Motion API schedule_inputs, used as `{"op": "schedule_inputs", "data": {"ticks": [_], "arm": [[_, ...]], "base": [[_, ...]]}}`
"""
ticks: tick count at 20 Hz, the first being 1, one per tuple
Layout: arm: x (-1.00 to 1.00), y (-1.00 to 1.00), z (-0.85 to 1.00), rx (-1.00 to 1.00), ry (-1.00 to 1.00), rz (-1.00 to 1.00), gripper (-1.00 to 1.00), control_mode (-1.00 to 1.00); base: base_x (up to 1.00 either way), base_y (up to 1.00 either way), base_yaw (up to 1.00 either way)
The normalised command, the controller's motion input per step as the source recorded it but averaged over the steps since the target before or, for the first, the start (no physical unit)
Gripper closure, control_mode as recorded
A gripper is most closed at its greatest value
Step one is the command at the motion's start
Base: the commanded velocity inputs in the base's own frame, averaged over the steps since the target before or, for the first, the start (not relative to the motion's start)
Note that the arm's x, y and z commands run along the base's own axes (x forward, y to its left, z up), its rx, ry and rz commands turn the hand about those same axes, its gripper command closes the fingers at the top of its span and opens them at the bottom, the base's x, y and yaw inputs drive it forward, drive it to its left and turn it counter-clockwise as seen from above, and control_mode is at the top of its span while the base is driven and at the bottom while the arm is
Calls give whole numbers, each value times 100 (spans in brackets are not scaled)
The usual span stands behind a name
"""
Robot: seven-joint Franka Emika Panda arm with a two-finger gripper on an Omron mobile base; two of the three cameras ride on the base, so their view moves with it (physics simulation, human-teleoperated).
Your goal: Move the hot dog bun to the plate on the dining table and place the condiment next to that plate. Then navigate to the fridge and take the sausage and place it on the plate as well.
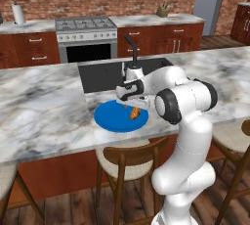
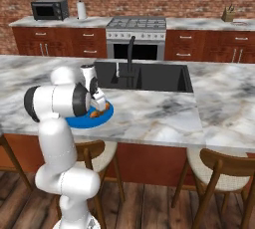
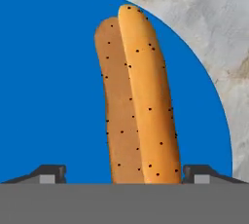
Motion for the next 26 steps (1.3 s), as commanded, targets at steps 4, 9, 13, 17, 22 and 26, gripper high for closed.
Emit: {"op": "schedule_inputs", "data": {"ticks": [4, 9, 13, 17, 22, 26], "arm": [[-50, 0, 91, -4, -2, 1, -100, -100], [-98, -14, 99, 0, -5, 11, -100, -100], [-100, -31, 83, 2, -6, 26, -100, -100], [-100, -37, 67, 1, -7, 31, -100, -100], [-100, -35, 40, 0, -8, 29, -100, -100], [-100, -41, 10, 0, -16, 23, -100, -100]], "base": [[0, 0, 0], [0, 0, 0], [0, 0, 0], [0, 0, 0], [0, 0, 0], [0, 0, 0]]}}
